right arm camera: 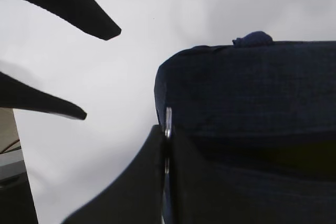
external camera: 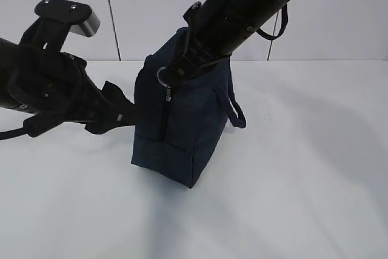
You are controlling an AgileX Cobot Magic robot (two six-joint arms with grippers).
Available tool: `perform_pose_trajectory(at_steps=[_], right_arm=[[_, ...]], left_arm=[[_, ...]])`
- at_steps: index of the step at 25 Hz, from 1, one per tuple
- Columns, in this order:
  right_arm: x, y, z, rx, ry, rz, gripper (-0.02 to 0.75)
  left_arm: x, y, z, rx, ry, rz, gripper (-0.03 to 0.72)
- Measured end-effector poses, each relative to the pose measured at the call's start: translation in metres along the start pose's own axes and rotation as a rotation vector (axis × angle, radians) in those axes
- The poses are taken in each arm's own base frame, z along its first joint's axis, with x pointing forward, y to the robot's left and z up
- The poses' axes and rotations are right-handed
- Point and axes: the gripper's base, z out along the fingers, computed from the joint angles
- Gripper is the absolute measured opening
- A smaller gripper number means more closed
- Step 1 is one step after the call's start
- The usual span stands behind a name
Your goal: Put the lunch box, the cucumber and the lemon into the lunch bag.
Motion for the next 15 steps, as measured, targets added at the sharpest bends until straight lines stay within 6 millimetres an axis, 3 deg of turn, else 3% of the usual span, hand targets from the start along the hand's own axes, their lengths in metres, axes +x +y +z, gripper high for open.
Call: perform_pose_trajectory(at_steps=[3,10,15], right_arm=[[0.000,0.000,0.000,0.000,0.000,0.000,0.020],[0.000,0.000,0.000,0.000,0.000,-0.003,0.020],[0.000,0.000,0.000,-0.002,0.001,-0.004,0.020]], left_arm=[[-0.002,0.005,-0.002,0.029,-0.005,0.023,0.463],[-0.009,0.037,-0.012,0.131,-0.105,0.021,0.459],[-0.012,0.046,-0.002,0.197,-0.175,0.064,0.458]])
